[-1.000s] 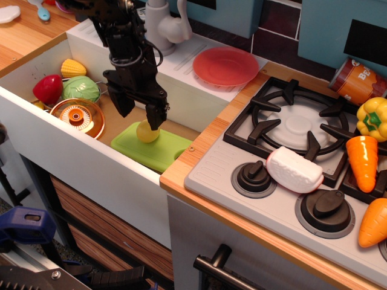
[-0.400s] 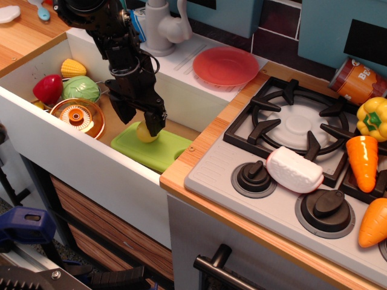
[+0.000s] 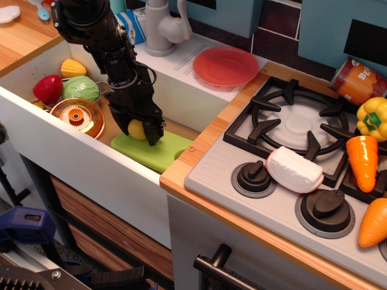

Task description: Put potato on plate

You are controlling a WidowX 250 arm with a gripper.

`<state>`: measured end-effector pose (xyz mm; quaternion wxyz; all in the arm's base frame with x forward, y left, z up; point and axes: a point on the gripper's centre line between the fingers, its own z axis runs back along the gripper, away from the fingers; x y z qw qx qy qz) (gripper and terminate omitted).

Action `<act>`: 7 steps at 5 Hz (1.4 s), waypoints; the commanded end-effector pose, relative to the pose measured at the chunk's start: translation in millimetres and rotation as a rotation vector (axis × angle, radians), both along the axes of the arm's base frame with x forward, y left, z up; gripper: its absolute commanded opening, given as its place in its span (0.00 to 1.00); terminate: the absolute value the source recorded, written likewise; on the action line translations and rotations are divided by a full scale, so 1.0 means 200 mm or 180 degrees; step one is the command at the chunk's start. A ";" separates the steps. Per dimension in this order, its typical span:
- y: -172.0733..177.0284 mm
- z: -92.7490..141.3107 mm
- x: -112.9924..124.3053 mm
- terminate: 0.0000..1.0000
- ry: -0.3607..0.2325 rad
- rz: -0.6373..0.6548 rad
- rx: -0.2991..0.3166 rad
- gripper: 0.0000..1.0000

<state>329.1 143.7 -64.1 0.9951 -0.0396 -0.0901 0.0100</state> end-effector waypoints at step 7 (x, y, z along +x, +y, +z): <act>-0.42 0.74 0.43 0.00 -0.0847 -0.0588 0.0529 0.00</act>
